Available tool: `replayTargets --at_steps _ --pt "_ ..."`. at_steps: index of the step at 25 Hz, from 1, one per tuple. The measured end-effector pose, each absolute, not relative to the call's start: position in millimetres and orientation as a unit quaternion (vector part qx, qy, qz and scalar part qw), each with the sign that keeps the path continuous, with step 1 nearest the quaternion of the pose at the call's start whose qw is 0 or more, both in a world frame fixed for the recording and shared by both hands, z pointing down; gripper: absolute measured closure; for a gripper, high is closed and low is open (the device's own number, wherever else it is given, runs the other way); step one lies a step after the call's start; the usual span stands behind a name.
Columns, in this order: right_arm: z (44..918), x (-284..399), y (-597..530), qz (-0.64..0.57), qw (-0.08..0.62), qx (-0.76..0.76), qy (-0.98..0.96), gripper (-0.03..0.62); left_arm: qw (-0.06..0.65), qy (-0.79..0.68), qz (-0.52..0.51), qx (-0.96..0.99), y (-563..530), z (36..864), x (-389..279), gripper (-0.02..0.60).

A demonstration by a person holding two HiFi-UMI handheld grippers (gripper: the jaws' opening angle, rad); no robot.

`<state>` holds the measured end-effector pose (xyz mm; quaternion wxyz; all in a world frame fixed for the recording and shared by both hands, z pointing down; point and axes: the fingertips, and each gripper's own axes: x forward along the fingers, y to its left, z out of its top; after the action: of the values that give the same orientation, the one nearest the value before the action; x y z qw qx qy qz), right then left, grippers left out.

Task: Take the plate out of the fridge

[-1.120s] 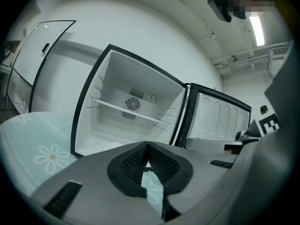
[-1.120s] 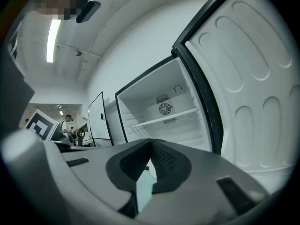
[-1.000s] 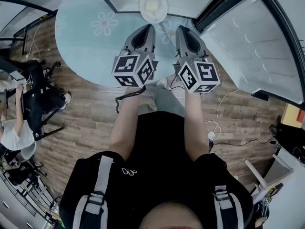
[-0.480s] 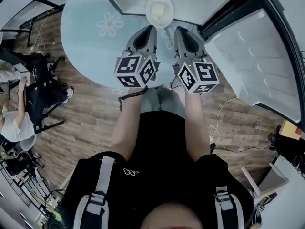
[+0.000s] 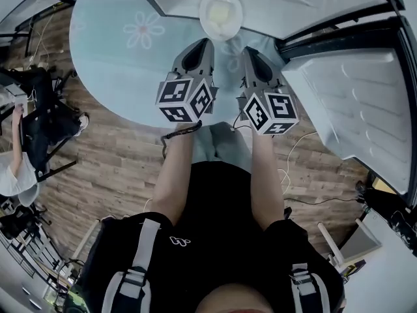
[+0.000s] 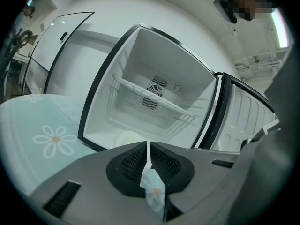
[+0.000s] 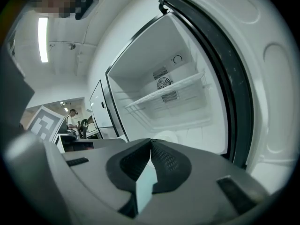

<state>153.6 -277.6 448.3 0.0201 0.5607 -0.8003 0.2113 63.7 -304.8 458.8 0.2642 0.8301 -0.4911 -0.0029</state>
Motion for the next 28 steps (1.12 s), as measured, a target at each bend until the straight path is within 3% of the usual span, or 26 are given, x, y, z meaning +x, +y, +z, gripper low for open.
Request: replayTargets --at_steps 3,15,17,20,23,28 --pt "465.4 152.0 -285.3 0.227 0.024 0.556 -0.8 0.54 0.286 -0.486 0.001 0.826 -310.0 478.7 61.1 0.502" --pt "507.1 160.2 -323.8 0.26 0.042 0.571 -0.778 0.494 0.322 -0.495 0.015 0.807 -345.8 524.3 48.0 0.499" --pt "513.9 160.2 -328.7 0.265 0.045 0.572 -0.775 0.494 0.331 -0.494 0.015 0.804 -350.4 531.3 48.6 0.435" --pt "523.7 159.5 -336.2 0.275 0.045 0.574 -0.77 0.494 0.347 -0.492 0.012 0.798 -357.3 541.8 49.8 0.426" --pt "535.2 158.4 -343.3 0.291 0.045 0.576 -0.763 0.425 0.355 -0.491 0.015 0.795 -363.2 549.9 51.2 0.426" --pt "549.3 160.2 -353.5 0.308 0.042 0.578 -0.755 0.422 0.366 -0.491 0.016 0.79 -371.2 562.3 52.9 0.431"
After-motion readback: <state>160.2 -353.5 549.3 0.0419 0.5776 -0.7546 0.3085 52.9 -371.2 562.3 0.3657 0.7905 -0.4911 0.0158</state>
